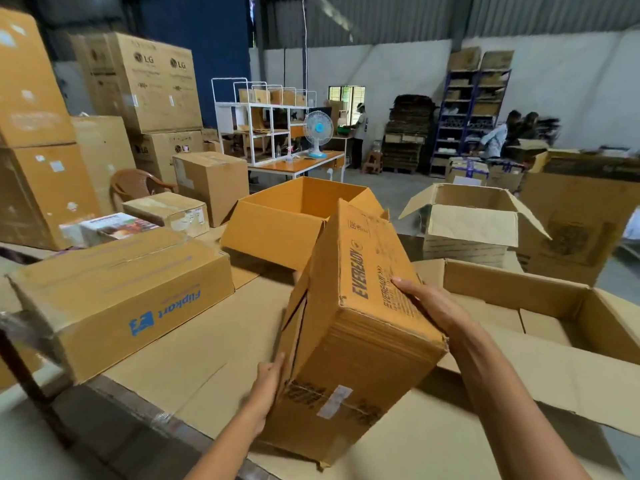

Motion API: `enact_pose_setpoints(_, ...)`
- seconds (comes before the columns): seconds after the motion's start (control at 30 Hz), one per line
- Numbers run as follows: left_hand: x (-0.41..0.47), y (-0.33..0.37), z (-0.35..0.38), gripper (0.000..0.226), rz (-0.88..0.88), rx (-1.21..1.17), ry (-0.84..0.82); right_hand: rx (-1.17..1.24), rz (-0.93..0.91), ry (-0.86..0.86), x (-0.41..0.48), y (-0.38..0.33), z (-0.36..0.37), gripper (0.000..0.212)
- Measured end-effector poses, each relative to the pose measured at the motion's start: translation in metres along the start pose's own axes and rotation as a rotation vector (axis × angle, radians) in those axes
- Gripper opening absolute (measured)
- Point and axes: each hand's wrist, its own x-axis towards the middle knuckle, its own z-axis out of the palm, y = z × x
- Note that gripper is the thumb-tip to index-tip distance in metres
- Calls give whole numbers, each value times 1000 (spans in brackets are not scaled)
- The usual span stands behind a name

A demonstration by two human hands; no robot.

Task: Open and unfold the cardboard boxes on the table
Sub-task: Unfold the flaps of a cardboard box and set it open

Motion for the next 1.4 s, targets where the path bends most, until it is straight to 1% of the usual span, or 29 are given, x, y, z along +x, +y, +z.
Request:
enact_pose_setpoints(0.03, -5, 3, 2, 65, 28, -9, -24, 20, -4, -7, 1, -3, 3, 33)
enact_pose_setpoints(0.1, -25, 31, 3, 45, 139, 53, -57, 54, 13, -12, 0, -5, 11, 32)
enact_pose_setpoints(0.17, -36, 74, -4, 30, 263, 78, 0, 96, 10, -4, 0, -4, 21, 34)
enact_pose_setpoints(0.2, -41, 98, -10, 29, 328, 32, -7, 131, -3, 2, 1, -3, 27, 36)
enact_pose_setpoints(0.23, -47, 123, -16, 36, 387, -28, -33, 147, -21, 15, 1, -1, 36, 41)
enact_pose_setpoints(0.27, -54, 147, -21, 44, 424, -104, -92, 139, -37, 33, 1, 1, 46, 50)
enact_pose_setpoints(0.33, -58, 182, -30, 47, 427, -225, -205, 112, -72, -13, 4, 8, 63, 72)
enact_pose_setpoints(0.37, -59, 194, -34, 46, 415, -242, -235, 116, -109, -51, 4, 10, 72, 72)
enact_pose_setpoints(0.4, -62, 201, -35, 45, 373, -255, -257, 138, -148, -75, 3, 10, 83, 67)
enact_pose_setpoints(0.47, -59, 202, -38, 43, 319, -274, -279, 179, -189, -54, -2, 3, 104, 56)
enact_pose_setpoints(0.53, -52, 198, -44, 42, 300, -302, -254, 161, -233, -76, -2, -8, 115, 53)
enact_pose_setpoints(0.6, -51, 195, -51, 37, 303, -310, -227, 99, -268, -98, 2, -21, 120, 50)
enact_pose_setpoints(0.67, -57, 189, -56, 23, 303, -376, -234, 18, -306, -101, 4, -33, 122, 49)
enact_pose_setpoints(0.73, -53, 173, -60, 25, 289, -457, -212, -112, -342, -107, 2, -41, 126, 55)
enact_pose_setpoints(0.8, -49, 151, -62, 28, 246, -593, -190, -310, -372, -109, 4, -41, 130, 57)
enact_pose_setpoints(0.87, -40, 120, -63, 30, 163, -689, -159, -621, -384, -90, 8, -31, 131, 55)
enact_pose_setpoints(0.93, -35, 93, -63, 31, 70, -660, -148, -859, -405, -134, 15, -10, 132, 65)
enact_pose_setpoints(1.0, -24, 69, -70, 37, -21, -607, -110, -978, -371, -190, 23, 16, 132, 87)
enact_pose_setpoints(1.07, -14, 58, -80, 37, -80, -562, -117, -1042, -293, -174, 34, 40, 125, 105)
enact_pose_setpoints(1.2, 0, 55, -93, 26, -91, -328, -69, -1140, -162, -99, 53, 75, 106, 107)
enact_pose_setpoints(1.27, 1, 62, -92, 28, -63, -136, -25, -1184, -101, -50, 57, 96, 100, 103)
enact_pose_setpoints(1.33, -4, 77, -88, 33, 12, -55, -7, -1256, -92, -8, 59, 117, 104, 100)
enact_pose_setpoints(1.4, -2, 87, -84, 28, 121, -22, 20, -1325, -104, 1, 62, 131, 116, 104)
